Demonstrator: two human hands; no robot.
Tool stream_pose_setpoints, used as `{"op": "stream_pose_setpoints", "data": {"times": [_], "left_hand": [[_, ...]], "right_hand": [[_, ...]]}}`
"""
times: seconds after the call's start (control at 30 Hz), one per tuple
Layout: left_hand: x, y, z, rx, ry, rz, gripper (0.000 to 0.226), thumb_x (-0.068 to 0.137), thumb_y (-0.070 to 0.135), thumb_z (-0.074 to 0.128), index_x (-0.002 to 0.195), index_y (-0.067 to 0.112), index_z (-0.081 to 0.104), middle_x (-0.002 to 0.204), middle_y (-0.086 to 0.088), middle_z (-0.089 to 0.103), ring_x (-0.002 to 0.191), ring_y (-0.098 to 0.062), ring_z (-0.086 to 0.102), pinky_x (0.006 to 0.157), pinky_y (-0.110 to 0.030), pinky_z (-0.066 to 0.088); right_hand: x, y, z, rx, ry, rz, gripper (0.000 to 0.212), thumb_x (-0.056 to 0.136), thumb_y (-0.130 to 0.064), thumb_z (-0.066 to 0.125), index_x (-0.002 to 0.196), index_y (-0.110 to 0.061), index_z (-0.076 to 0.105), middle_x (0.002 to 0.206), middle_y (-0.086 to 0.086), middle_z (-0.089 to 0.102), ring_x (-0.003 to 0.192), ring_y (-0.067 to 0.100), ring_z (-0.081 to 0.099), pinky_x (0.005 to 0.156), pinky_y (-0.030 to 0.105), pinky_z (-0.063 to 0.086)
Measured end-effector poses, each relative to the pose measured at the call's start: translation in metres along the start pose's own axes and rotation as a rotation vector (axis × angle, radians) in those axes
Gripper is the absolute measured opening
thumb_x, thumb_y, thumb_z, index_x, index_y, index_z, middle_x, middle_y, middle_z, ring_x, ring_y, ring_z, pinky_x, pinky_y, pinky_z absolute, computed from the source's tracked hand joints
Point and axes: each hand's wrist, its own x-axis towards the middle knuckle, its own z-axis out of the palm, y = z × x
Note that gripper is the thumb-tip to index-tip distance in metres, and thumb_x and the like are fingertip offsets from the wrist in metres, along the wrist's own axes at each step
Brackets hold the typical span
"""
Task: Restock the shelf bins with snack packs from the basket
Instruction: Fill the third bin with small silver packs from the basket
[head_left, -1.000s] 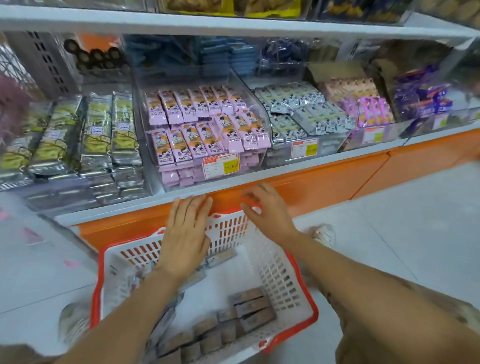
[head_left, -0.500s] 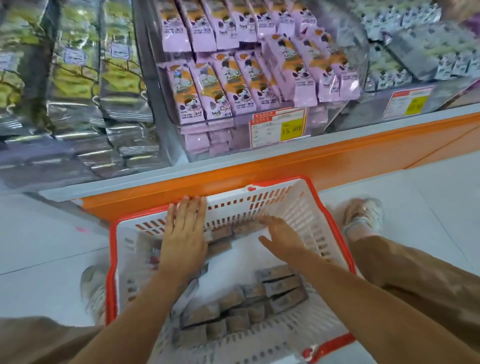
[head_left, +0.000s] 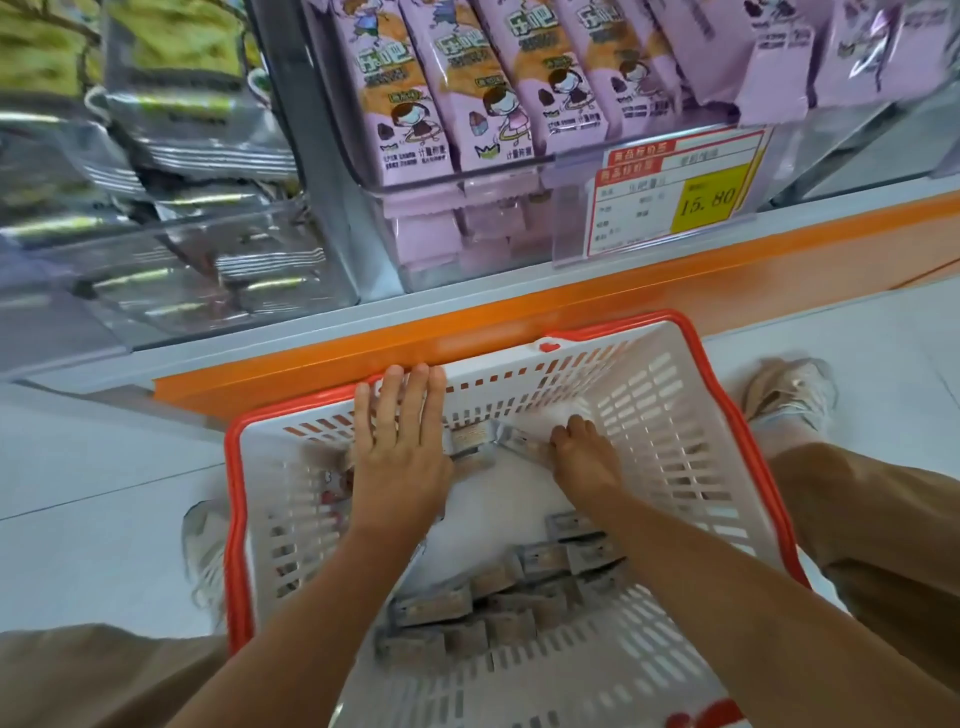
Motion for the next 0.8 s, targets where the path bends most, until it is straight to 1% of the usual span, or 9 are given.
{"op": "stream_pose_setpoints", "data": {"times": [0.13, 0.2, 0.27, 0.37, 0.47, 0.53, 0.67, 0.73, 0.8], "left_hand": [[-0.001, -0.003, -0.001, -0.002, -0.052, 0.023, 0.070, 0.090, 0.029, 0.043, 0.151, 0.001, 0.023, 0.154, -0.021, 0.035, 0.148, -0.037, 0.011, 0.121, -0.052, -0.002], [-0.001, -0.004, -0.003, 0.012, -0.078, 0.020, 0.071, 0.088, 0.029, 0.035, 0.152, 0.001, 0.020, 0.157, -0.019, 0.030, 0.152, -0.033, -0.003, 0.121, -0.053, -0.002], [-0.002, -0.003, -0.007, 0.021, -0.099, 0.025, 0.075, 0.085, 0.028, 0.040, 0.153, 0.000, 0.020, 0.158, -0.019, 0.028, 0.152, -0.033, -0.007, 0.121, -0.054, -0.002], [0.000, 0.003, -0.021, -0.020, -0.161, 0.002, 0.088, 0.076, 0.022, 0.068, 0.151, -0.002, 0.030, 0.155, -0.022, 0.033, 0.148, -0.040, 0.016, 0.120, -0.055, 0.002], [0.000, 0.010, -0.041, -0.082, -0.161, -0.004, 0.090, 0.069, 0.021, 0.078, 0.147, -0.002, 0.040, 0.150, -0.023, 0.041, 0.142, -0.043, 0.031, 0.119, -0.053, 0.004], [0.001, 0.017, -0.052, -0.137, -0.147, 0.053, 0.081, 0.074, 0.025, 0.073, 0.146, 0.002, 0.043, 0.146, -0.022, 0.044, 0.137, -0.044, 0.035, 0.119, -0.053, 0.007], [0.009, 0.045, -0.086, -0.535, -0.280, 0.062, 0.063, 0.092, 0.045, 0.037, 0.150, 0.019, 0.040, 0.144, -0.006, 0.047, 0.135, -0.032, 0.034, 0.115, -0.045, 0.025], [0.015, 0.058, -0.104, -0.697, -0.271, 0.049, 0.054, 0.098, 0.046, 0.042, 0.146, 0.021, 0.044, 0.141, -0.001, 0.051, 0.133, -0.025, 0.036, 0.110, -0.038, 0.028], [0.021, 0.070, -0.123, -0.819, -0.190, 0.049, 0.032, 0.100, 0.032, 0.054, 0.131, 0.022, 0.057, 0.121, 0.004, 0.061, 0.118, -0.021, 0.044, 0.098, -0.034, 0.035]], "right_hand": [[-0.013, 0.002, 0.007, 0.122, 0.061, 0.024, 0.036, 0.085, -0.012, 0.058, 0.121, -0.011, 0.054, 0.123, 0.008, 0.050, 0.115, 0.026, 0.046, 0.089, 0.034, 0.044], [-0.018, 0.007, 0.000, 0.290, 0.124, 0.006, 0.036, 0.082, -0.015, 0.065, 0.116, -0.011, 0.059, 0.119, 0.007, 0.053, 0.111, 0.025, 0.049, 0.087, 0.032, 0.044], [-0.025, 0.012, -0.013, 0.470, 0.184, -0.036, 0.033, 0.079, -0.014, 0.070, 0.111, -0.009, 0.062, 0.114, 0.006, 0.055, 0.106, 0.024, 0.053, 0.083, 0.029, 0.044], [-0.042, 0.018, -0.044, 0.666, 0.239, -0.104, 0.027, 0.082, -0.012, 0.071, 0.107, -0.010, 0.061, 0.102, 0.000, 0.058, 0.092, 0.016, 0.055, 0.067, 0.013, 0.035], [-0.066, 0.024, -0.080, 0.819, 0.279, -0.199, 0.030, 0.082, -0.015, 0.076, 0.106, -0.013, 0.059, 0.096, -0.005, 0.064, 0.080, 0.003, 0.058, 0.066, 0.007, 0.041], [-0.085, 0.027, -0.106, 0.879, 0.296, -0.241, 0.034, 0.082, -0.019, 0.077, 0.108, -0.020, 0.055, 0.097, -0.007, 0.065, 0.079, -0.003, 0.057, 0.067, 0.009, 0.044], [-0.121, 0.031, -0.153, 0.982, 0.367, -0.330, 0.036, 0.083, -0.020, 0.076, 0.109, -0.026, 0.052, 0.097, -0.001, 0.066, 0.078, 0.003, 0.059, 0.067, 0.019, 0.049], [-0.140, 0.031, -0.175, 1.043, 0.408, -0.369, 0.036, 0.083, -0.019, 0.077, 0.109, -0.025, 0.053, 0.090, 0.002, 0.066, 0.075, 0.008, 0.059, 0.068, 0.025, 0.050], [-0.157, 0.031, -0.193, 1.133, 0.452, -0.410, 0.039, 0.081, -0.015, 0.078, 0.110, -0.022, 0.053, 0.087, 0.000, 0.068, 0.074, 0.009, 0.060, 0.068, 0.022, 0.049]]}}
